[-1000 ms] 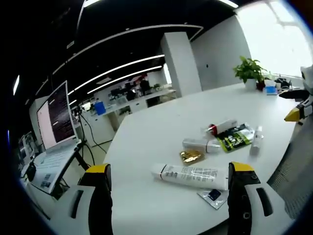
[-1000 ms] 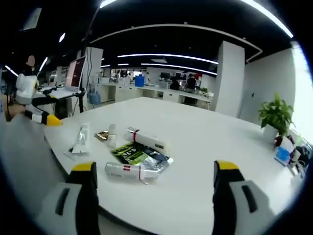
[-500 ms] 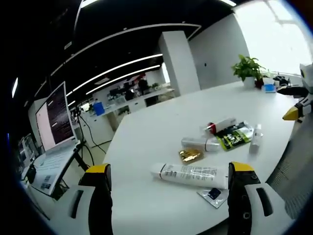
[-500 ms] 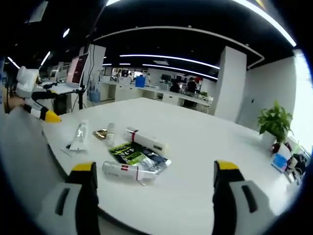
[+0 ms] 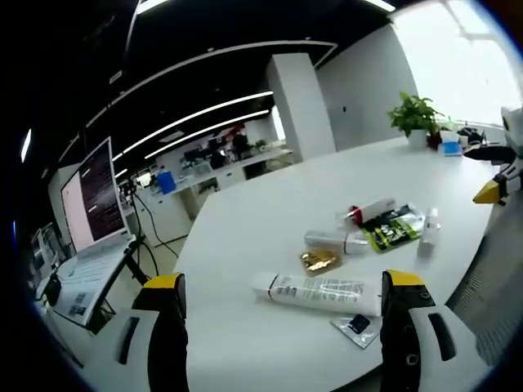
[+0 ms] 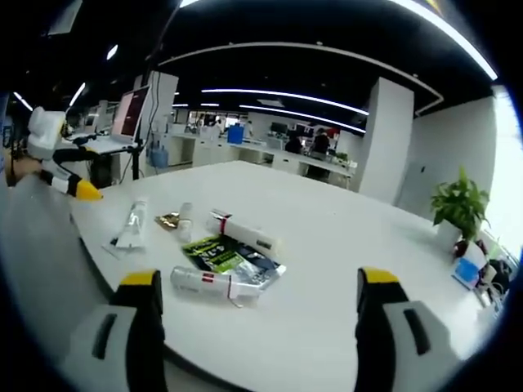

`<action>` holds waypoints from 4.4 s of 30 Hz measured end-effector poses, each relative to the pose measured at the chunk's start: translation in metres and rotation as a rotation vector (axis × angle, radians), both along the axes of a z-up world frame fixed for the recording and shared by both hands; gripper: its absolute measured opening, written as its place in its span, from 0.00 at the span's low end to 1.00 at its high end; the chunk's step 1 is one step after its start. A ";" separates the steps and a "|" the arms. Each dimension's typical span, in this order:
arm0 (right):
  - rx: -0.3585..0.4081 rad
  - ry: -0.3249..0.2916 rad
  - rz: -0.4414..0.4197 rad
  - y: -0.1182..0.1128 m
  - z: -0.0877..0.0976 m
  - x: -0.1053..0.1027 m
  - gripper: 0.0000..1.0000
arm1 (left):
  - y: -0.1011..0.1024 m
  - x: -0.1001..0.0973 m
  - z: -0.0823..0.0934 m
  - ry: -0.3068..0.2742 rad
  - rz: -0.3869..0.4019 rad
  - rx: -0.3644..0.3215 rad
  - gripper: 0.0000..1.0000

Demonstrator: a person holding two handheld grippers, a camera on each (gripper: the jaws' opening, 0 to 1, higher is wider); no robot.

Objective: Arrange the skincare products in the storage area until every visible bottle or jar stands upright without overlapping.

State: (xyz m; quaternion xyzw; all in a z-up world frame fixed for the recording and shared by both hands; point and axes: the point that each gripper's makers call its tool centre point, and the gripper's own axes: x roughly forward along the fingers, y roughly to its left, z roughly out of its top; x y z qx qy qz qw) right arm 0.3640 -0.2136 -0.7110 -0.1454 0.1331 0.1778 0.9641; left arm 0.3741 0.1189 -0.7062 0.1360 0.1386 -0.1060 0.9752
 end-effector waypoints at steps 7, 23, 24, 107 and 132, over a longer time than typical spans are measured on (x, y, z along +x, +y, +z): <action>0.006 0.003 0.001 0.000 0.000 0.000 1.00 | -0.001 0.000 0.000 -0.003 -0.001 -0.002 0.97; -0.001 0.050 0.022 0.003 -0.004 -0.002 1.00 | 0.000 0.001 0.001 -0.012 -0.001 -0.011 0.97; -0.007 0.052 0.026 0.003 -0.003 -0.002 1.00 | 0.000 0.001 0.001 -0.015 -0.002 -0.012 0.97; -0.619 0.480 0.662 0.065 -0.044 0.160 0.65 | 0.009 0.001 0.002 -0.025 0.036 -0.038 0.97; -0.704 0.694 0.742 0.077 -0.111 0.190 0.53 | 0.010 0.001 -0.001 -0.003 0.040 -0.031 0.96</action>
